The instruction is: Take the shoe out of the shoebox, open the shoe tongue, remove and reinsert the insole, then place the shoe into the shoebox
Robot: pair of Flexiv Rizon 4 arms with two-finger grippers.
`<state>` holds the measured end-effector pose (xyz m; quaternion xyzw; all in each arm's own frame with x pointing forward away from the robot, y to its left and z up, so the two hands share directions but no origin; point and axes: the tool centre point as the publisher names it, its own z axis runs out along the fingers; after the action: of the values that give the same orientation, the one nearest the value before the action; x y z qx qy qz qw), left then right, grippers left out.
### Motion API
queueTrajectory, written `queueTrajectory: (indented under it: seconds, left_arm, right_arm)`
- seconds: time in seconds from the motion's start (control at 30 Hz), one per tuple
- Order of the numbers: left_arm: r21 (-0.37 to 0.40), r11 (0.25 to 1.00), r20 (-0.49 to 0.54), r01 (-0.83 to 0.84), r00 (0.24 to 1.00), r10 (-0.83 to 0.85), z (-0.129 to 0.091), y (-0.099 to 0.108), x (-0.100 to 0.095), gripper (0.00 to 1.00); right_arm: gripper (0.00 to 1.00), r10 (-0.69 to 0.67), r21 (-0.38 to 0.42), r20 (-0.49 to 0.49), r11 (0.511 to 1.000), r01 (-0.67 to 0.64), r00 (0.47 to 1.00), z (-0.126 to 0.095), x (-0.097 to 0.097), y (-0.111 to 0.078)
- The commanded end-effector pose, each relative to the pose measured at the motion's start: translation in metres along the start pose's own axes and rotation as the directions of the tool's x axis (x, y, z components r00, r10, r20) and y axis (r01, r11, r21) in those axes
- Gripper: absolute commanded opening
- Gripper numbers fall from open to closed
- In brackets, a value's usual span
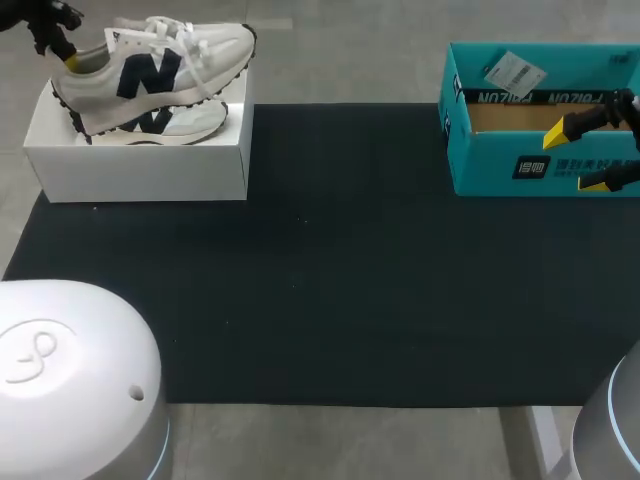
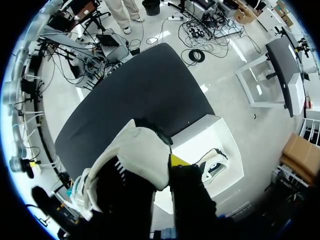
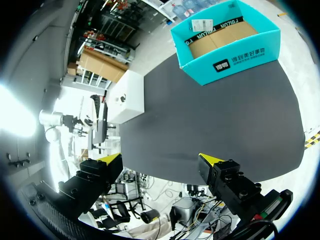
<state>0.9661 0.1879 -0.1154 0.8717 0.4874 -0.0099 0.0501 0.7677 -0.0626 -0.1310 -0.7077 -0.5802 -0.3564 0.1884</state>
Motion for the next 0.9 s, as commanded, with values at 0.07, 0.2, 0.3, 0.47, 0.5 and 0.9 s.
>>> queueTrajectory:
  seconds: [0.07,0.2,0.3,0.47,0.5,0.9]
  left_arm:
    - [-0.025,1.000,-0.049,0.002,0.999,-0.003,-0.002,-0.007,-0.031,0.00]
    - [-0.025,1.000,-0.051,-0.001,0.999,0.000,-0.002,-0.005,-0.056,0.00]
    - [-0.030,0.999,-0.052,-0.023,0.998,0.021,-0.004,-0.004,-0.078,0.00]
    - [-0.027,0.998,-0.051,-0.063,0.997,0.062,-0.009,0.000,-0.111,0.00]
    - [-0.025,0.997,-0.053,-0.072,0.996,0.070,-0.010,0.001,-0.117,0.00]
    - [-0.039,0.990,-0.020,-0.138,0.990,0.137,-0.014,0.004,-0.145,0.00]
  right_arm:
    - [1.00,0.001,0.000,0.001,1.000,-0.001,1.000,0.001,0.000,0.000]
    - [1.00,0.001,0.000,0.001,1.000,-0.001,1.000,0.001,0.000,0.000]
    - [1.00,0.001,0.000,0.001,1.000,-0.001,1.000,0.001,0.000,0.000]
    - [1.00,0.001,0.000,0.001,1.000,-0.001,1.000,0.001,0.000,0.000]
    - [1.00,0.001,0.000,0.001,1.000,-0.001,1.000,0.001,0.000,0.000]
    - [1.00,0.001,0.000,0.001,1.000,-0.001,1.000,0.001,0.000,0.000]
